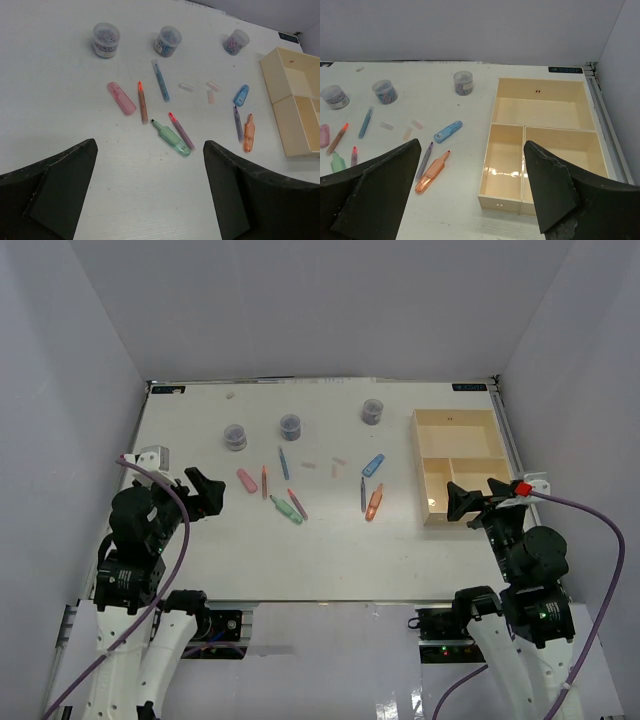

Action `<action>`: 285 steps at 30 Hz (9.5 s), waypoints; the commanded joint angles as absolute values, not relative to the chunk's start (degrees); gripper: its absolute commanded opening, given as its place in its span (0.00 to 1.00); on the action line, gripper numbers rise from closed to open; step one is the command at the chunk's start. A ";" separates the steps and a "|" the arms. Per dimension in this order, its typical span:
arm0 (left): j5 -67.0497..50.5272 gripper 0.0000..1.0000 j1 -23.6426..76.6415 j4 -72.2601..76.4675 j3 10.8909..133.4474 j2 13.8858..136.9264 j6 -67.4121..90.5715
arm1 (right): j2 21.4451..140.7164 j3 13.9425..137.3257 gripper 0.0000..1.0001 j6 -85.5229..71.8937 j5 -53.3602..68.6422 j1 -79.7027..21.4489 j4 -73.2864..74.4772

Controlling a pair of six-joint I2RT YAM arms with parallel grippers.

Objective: Sort the stationery into containers
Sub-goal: Pick up the pen from the center of the board, then place the pen in the storage box, then pick up the pen from the center of the board.

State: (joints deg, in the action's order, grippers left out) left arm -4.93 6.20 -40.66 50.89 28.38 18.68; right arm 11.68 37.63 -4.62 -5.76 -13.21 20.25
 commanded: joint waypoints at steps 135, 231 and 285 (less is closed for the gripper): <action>-33.66 0.06 22.50 29.09 37.79 61.70 42.10 | 80.60 63.02 0.37 -24.87 6.77 -50.89 -14.15; 5.10 0.98 22.32 -15.21 56.43 69.17 17.93 | 91.39 61.87 0.57 -24.08 -16.26 -39.55 15.65; -23.98 0.98 22.50 -9.50 57.83 64.43 30.30 | 68.66 46.77 0.08 -18.11 -11.19 -50.10 -11.90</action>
